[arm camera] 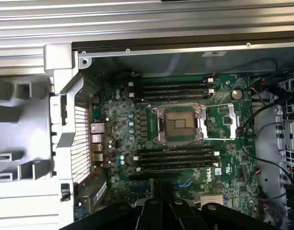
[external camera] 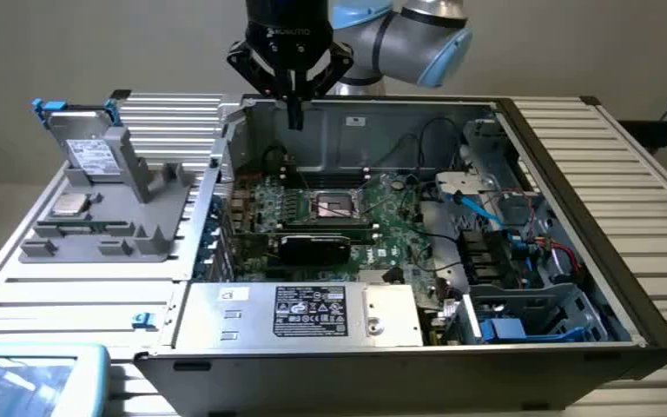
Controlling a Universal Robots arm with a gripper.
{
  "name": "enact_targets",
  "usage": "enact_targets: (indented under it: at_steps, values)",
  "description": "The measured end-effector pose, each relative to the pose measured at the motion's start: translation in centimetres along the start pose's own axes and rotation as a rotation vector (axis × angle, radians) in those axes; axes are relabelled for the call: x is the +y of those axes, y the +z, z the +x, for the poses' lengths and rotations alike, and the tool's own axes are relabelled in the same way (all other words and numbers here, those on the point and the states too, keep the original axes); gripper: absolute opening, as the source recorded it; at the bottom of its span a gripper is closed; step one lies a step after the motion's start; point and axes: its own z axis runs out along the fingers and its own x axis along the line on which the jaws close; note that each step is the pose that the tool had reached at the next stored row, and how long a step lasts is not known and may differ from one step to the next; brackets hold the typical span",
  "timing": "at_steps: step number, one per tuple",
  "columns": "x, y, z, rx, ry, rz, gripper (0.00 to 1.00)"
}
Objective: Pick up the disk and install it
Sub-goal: 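Reach for the disk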
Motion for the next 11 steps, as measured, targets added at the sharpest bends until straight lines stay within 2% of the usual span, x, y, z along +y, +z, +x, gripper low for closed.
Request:
enact_targets:
  at_steps: [11]
  values:
    - [0.00,0.00,0.00,0.0000,0.000,0.0000,0.11]
